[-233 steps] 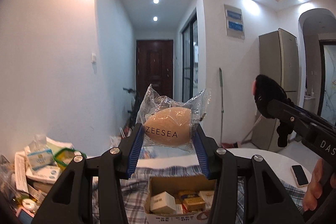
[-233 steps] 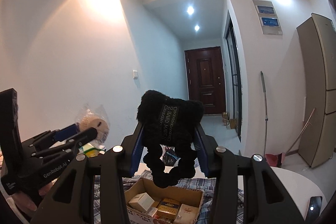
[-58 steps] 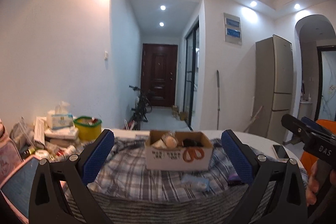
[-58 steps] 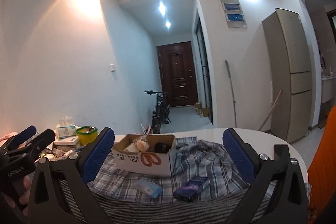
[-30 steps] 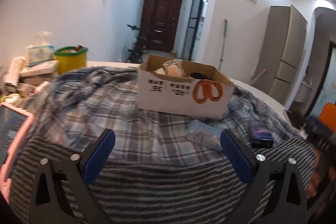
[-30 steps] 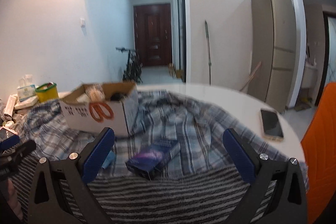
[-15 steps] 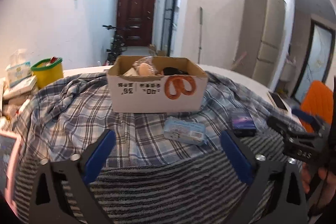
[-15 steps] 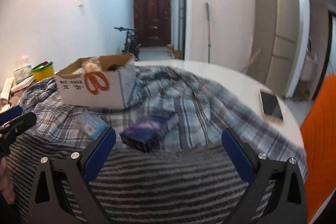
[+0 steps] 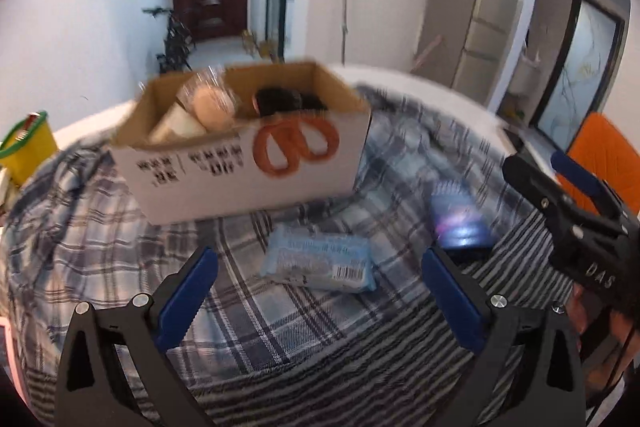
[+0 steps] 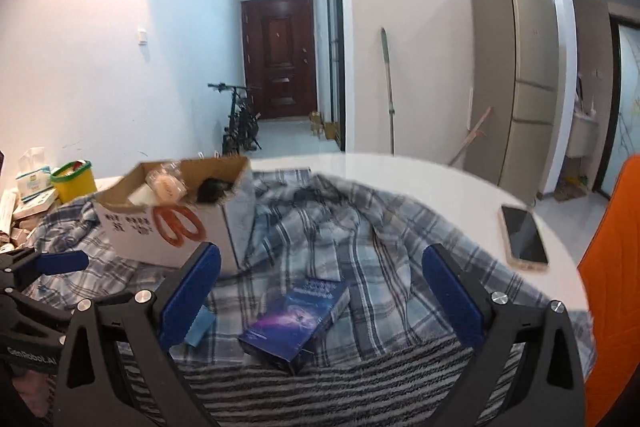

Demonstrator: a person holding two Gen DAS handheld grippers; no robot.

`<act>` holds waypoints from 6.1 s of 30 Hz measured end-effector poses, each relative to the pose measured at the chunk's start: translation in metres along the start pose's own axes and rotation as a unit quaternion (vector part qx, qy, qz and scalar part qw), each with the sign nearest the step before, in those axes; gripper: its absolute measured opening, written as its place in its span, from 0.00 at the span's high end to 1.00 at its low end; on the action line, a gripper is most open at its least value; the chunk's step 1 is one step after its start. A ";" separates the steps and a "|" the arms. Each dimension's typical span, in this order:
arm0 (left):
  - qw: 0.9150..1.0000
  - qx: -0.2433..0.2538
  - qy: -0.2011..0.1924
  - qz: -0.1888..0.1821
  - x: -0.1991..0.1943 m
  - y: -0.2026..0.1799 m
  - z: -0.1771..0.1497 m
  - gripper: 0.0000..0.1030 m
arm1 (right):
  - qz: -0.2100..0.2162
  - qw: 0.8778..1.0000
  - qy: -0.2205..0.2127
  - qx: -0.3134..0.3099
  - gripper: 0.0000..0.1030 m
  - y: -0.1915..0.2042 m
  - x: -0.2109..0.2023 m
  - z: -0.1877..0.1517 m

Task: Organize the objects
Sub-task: 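Lower both tools toward the blue pack and purple box on the shirt, then grasp the blue barcode pack with the left tool while the right approaches the purple box, then close the right tool on the dark purple box and lift it, then carry the blue pack and purple box up over the cardboard box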

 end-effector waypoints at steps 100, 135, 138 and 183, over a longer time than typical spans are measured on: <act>0.990 -0.057 -0.126 0.043 -0.029 0.035 -0.018 0.28 | 0.106 0.983 0.145 -0.025 0.48 0.051 0.061 -0.032; 0.979 -0.057 -0.187 0.061 -0.059 0.046 -0.014 0.28 | 0.142 0.989 -0.015 -0.037 0.49 0.053 0.000 -0.018; 0.974 -0.068 -0.203 0.069 -0.074 0.055 -0.010 0.28 | 0.163 0.985 -0.040 -0.032 0.49 0.051 -0.006 -0.015; 0.933 -0.075 -0.348 0.055 -0.271 0.055 0.067 0.28 | 0.226 0.950 -0.187 -0.110 0.49 0.075 -0.140 0.159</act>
Point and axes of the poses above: each gripper's, at about its wrist camera, not at the fingertips, and x roughly the way its jaws point, y to its left, z to its top, the point moved 1 cm from there along x, roughly the way its jaws point, and after that the axes turned 10 degrees about z, right-handed, at the moved point
